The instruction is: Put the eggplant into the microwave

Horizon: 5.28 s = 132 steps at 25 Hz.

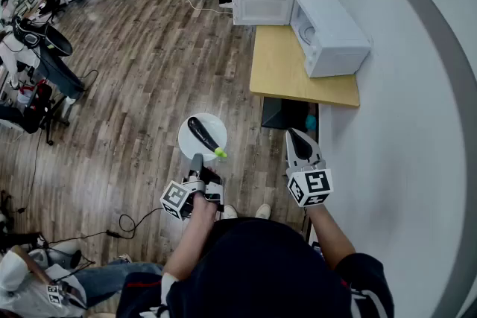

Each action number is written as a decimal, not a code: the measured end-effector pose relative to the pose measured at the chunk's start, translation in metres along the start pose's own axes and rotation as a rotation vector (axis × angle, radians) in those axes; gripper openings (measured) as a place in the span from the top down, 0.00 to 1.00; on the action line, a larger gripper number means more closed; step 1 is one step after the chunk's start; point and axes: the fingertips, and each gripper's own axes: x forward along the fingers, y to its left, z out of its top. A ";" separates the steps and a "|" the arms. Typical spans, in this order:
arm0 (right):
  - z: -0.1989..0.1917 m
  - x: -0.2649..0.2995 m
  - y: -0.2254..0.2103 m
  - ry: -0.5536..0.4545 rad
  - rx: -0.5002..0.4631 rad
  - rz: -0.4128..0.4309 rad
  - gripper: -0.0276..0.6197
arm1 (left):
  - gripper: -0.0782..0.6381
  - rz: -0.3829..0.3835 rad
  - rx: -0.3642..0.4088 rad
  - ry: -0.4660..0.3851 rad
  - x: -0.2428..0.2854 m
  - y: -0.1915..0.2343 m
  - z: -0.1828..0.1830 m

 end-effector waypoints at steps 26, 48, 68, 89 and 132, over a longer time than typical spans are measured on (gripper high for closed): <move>-0.005 -0.023 -0.033 -0.032 0.091 0.035 0.94 | 0.86 -0.002 0.023 -0.039 -0.020 0.002 -0.038; -0.028 0.010 -0.070 0.003 0.037 0.068 0.94 | 0.86 -0.019 0.011 -0.037 0.025 0.011 -0.066; -0.005 0.200 -0.091 0.020 0.035 0.016 0.94 | 0.86 -0.007 0.006 0.012 0.207 -0.021 0.022; -0.014 0.339 -0.080 0.069 -0.003 0.002 0.94 | 0.86 0.032 -0.006 0.060 0.327 -0.008 0.099; -0.017 0.479 -0.328 0.058 0.120 -0.174 0.94 | 0.86 0.031 0.106 0.297 0.616 -0.049 -0.034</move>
